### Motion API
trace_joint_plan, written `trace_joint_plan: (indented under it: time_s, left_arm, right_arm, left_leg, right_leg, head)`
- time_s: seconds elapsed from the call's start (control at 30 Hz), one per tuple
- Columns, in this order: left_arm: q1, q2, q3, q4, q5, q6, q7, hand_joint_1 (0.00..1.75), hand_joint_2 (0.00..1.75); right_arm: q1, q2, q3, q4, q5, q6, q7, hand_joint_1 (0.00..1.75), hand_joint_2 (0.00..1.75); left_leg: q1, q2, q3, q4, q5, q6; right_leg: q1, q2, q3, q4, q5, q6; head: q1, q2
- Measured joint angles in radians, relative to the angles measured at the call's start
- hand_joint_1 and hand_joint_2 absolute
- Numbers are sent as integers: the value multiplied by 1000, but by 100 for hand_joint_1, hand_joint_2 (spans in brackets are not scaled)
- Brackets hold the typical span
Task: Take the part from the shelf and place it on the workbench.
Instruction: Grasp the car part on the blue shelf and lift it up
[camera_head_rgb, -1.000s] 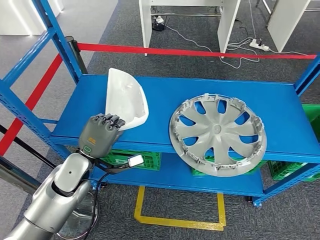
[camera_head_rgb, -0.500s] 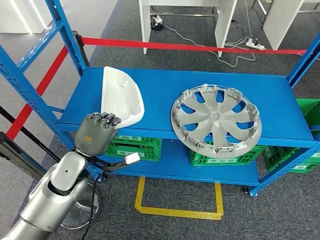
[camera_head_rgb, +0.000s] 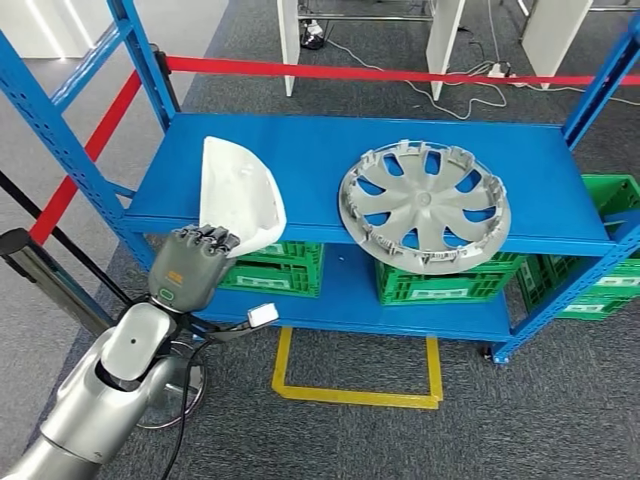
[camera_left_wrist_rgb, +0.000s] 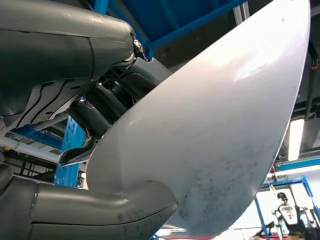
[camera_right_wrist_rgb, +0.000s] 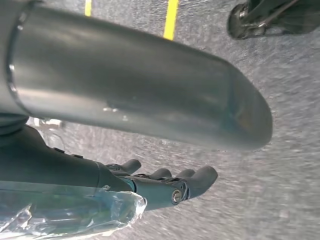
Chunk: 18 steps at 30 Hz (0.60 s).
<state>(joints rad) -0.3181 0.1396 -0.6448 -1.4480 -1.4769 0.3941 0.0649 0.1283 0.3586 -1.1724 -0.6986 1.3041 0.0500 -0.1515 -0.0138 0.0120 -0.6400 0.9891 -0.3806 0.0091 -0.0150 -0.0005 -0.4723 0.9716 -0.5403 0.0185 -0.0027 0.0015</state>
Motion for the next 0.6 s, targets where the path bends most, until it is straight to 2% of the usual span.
trace_joint_plan:
  time_s: [0.03, 0.07, 0.13, 0.17, 0.2, 0.23, 0.27, 0.3, 0.33, 0.37, 0.4, 0.43, 0.5, 0.53, 0.57, 0.6]
  left_arm:
    - [1, 3, 3, 0, 0, -1, 1, 175, 175]
    - [2, 6, 6, 0, 0, -2, 3, 175, 175]
    - [3, 12, 15, 1, 1, -5, 5, 175, 175]
    - [4, 15, 18, 2, 1, -7, 6, 175, 175]
    - [6, 19, 22, 3, 1, -9, 6, 175, 175]
    - [8, 22, 26, 4, 1, -10, 7, 175, 175]
    - [10, 24, 30, 5, 1, -11, 8, 175, 175]
    - [10, 26, 35, 5, 1, -11, 9, 175, 175]
    - [10, 28, 41, 5, 2, -12, 10, 175, 175]
    - [10, 29, 46, 5, 2, -12, 11, 175, 175]
    - [8, 31, 50, 5, 2, -12, 11, 175, 175]
    - [7, 32, 54, 5, 2, -12, 12, 175, 175]
    - [9, 34, 59, 6, 2, -12, 12, 175, 175]
    - [11, 35, 61, 6, 2, -13, 13, 175, 175]
    - [13, 35, 62, 6, 2, -13, 13, 175, 175]
    - [13, 35, 63, 7, 2, -14, 13, 175, 175]
  right_arm:
    - [1, 0, -3, 2, -12, 2, 2, 0, 0]
    - [0, 0, -4, 5, -25, 3, 4, 0, 0]
    - [-1, 0, -6, 9, -54, 5, 7, 0, 0]
    - [-2, 0, -5, 11, -69, 6, 9, 0, 0]
    - [-2, 0, -4, 14, -81, 6, 11, 0, 0]
    - [-2, 0, -1, 16, -91, 5, 13, 0, 0]
    - [-1, 0, 1, 18, -99, 4, 15, 0, 0]
    - [-1, 0, 4, 19, -105, 3, 15, 0, 0]
    - [-1, 1, 9, 21, -109, 1, 16, 0, 0]
    - [-1, 1, 13, 23, -113, -2, 17, 0, 0]
    - [-1, 2, 17, 25, -116, -3, 18, 0, 0]
    - [-1, 2, 22, 27, -117, -5, 18, 0, 0]
    - [0, 3, 27, 29, -119, -6, 20, 0, 0]
    - [1, 3, 28, 31, -119, -6, 21, 0, 0]
    - [3, 3, 29, 32, -120, -6, 22, 0, 0]
    - [5, 3, 30, 33, -120, -7, 23, 0, 0]
  left_leg:
    - [2, -2, -6, 11, -17, -7]
    - [4, -4, -17, 42, -53, -14]
    - [10, -5, -46, 155, -152, -26]
    - [12, -5, -58, 219, -189, -29]
    - [14, -5, -60, 264, -201, -31]
    - [15, -5, -49, 280, -188, -30]
    - [16, -6, -24, 264, -162, -29]
    - [16, -6, 19, 219, -136, -25]
    - [15, -7, 75, 151, -124, -20]
    - [14, -8, 129, 79, -128, -15]
    - [13, -9, 170, 21, -139, -10]
    - [10, -9, 191, -15, -150, -5]
    - [9, -8, 182, -32, -145, 5]
    - [9, -6, 171, -33, -135, 13]
    - [10, -4, 158, -34, -122, 21]
    - [10, -3, 144, -35, -110, 28]
  right_leg:
    - [-1, -2, -7, 0, 8, -8]
    - [-4, -4, -17, -1, 19, -16]
    - [-4, -5, -39, 0, 41, -24]
    - [-4, -5, -52, 1, 52, -25]
    - [-4, -5, -68, 3, 63, -25]
    - [-4, -5, -85, 6, 74, -24]
    - [-4, -5, -101, 10, 83, -22]
    - [-4, -4, -116, 14, 93, -19]
    - [-3, -3, -128, 18, 101, -16]
    - [-1, -3, -137, 21, 109, -11]
    - [0, -3, -142, 22, 118, -6]
    - [1, -3, -147, 23, 127, 0]
    - [-1, -2, -157, 22, 141, 11]
    - [-2, -2, -167, 30, 128, 15]
    - [-3, -1, -181, 56, 96, 19]
    - [-4, -1, -198, 101, 47, 21]
  head:
    - [0, 0]
    - [-1, 0]
    - [-4, 0]
    - [-4, 0]
    - [-5, 0]
    - [-5, 0]
    - [-5, 0]
    - [-5, 0]
    - [-5, 0]
    - [-5, 0]
    - [-4, 0]
    - [-4, 0]
    - [-4, 0]
    - [-4, 0]
    - [-3, 0]
    - [-1, 0]
